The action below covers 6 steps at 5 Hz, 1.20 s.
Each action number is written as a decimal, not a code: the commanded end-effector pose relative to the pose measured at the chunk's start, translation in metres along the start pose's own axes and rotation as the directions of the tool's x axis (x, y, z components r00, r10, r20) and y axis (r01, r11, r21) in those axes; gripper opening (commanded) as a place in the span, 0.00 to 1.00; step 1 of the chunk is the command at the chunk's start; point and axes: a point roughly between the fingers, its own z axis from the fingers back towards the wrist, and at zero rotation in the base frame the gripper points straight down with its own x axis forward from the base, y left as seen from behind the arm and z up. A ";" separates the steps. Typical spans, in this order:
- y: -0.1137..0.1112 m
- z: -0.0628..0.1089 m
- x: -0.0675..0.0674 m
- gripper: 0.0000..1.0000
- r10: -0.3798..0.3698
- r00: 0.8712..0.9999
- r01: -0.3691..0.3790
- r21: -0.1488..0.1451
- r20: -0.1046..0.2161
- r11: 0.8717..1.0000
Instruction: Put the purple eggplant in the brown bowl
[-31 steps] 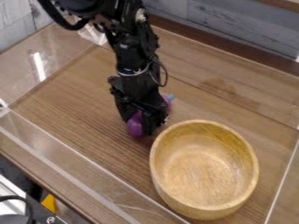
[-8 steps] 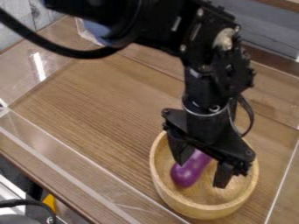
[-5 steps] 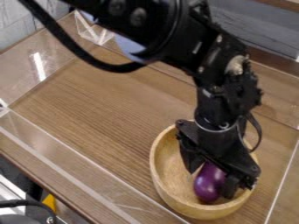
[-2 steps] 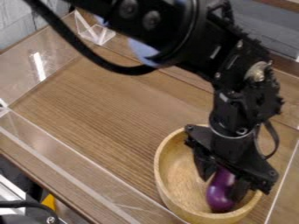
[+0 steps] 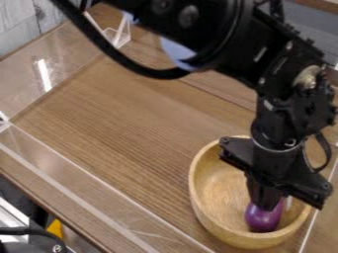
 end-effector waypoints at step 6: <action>-0.009 -0.020 -0.023 0.00 0.023 1.000 -0.023 0.027 -0.015 0.999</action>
